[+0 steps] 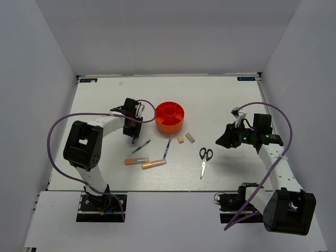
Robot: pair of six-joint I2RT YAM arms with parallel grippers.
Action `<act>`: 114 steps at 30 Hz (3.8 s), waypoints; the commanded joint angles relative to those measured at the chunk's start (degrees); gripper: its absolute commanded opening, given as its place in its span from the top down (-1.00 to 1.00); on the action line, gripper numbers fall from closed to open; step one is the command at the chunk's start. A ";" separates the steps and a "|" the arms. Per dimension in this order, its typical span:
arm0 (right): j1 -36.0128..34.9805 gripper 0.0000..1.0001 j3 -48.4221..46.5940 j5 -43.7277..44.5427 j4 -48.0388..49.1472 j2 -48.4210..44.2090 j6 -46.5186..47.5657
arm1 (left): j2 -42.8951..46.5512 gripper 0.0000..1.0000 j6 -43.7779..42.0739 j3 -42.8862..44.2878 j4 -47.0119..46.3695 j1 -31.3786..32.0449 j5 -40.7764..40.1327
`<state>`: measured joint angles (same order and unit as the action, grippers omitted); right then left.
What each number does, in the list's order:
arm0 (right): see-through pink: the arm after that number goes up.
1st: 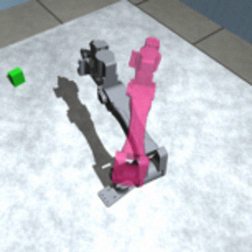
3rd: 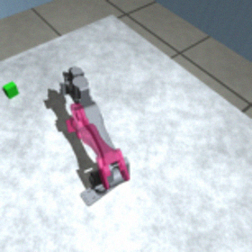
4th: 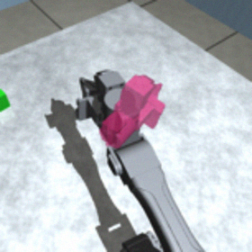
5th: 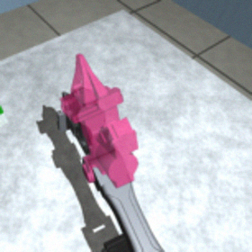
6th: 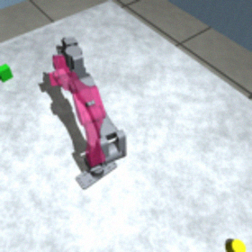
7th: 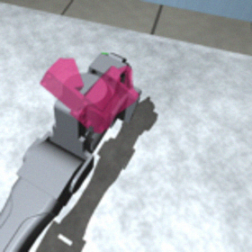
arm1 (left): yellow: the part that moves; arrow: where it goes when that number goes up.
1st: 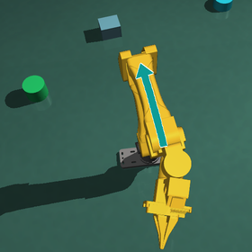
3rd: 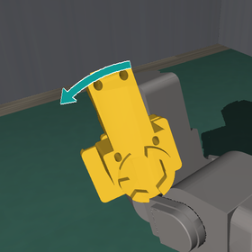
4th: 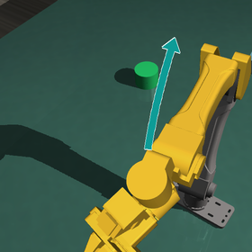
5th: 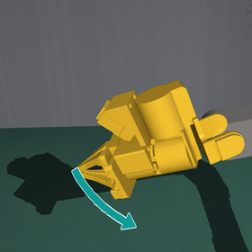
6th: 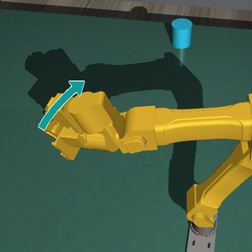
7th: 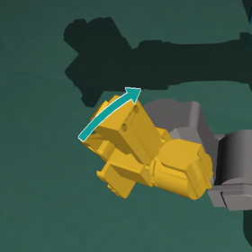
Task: Sort the stationery into containers
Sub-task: Move the pen to the center of the board, then pick up the pen from the center of the board, then place the pen in the storage box.
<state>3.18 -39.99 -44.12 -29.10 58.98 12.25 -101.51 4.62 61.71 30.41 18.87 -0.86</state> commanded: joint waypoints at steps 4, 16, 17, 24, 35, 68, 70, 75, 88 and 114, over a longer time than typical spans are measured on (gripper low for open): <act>-0.19 0.13 -2.38 -1.58 -0.60 -0.71 -0.12 | -0.43 0.03 1.00 2.27 2.90 -0.42 -0.72; -0.19 0.13 -2.55 -1.06 -0.69 -0.18 -0.03 | -12.12 0.07 0.83 15.71 4.48 -0.42 -0.37; -0.19 0.13 -2.46 -0.97 -0.61 0.08 -0.12 | -12.56 0.14 1.00 15.89 4.57 -0.33 -0.54; -0.19 0.13 -2.73 -0.79 -0.70 0.08 -0.03 | -11.60 0.66 0.83 12.65 3.61 -0.50 -1.68; -0.02 0.11 -2.29 -0.79 -0.52 -0.88 -0.12 | -1.42 0.99 2.93 12.02 4.13 -0.77 -0.54; -0.10 1.00 -1.23 -2.20 0.89 -0.80 0.58 | 9.23 0.99 13.66 4.21 -40.61 11.36 -1.68; -0.19 1.00 -1.23 -2.11 0.54 -0.89 0.58 | 7.83 0.99 13.48 3.94 -42.10 12.06 -3.17; -0.19 1.00 -1.23 -2.20 0.63 -1.06 0.58 | 6.24 0.99 11.02 3.06 -43.51 13.65 -6.87; -0.10 1.00 -1.15 -2.64 0.71 -1.24 0.58 | 7.82 0.99 9.62 -1.51 -45.79 13.91 -11.27; 0.07 -0.15 -1.32 -2.29 -0.25 -0.89 1.90 | 18.62 0.23 8.83 -4.50 -39.48 15.40 -11.00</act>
<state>3.20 -39.99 -45.60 -30.00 58.94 12.43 -89.76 14.66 56.21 -11.33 33.06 -11.64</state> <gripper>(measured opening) 0.456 0.453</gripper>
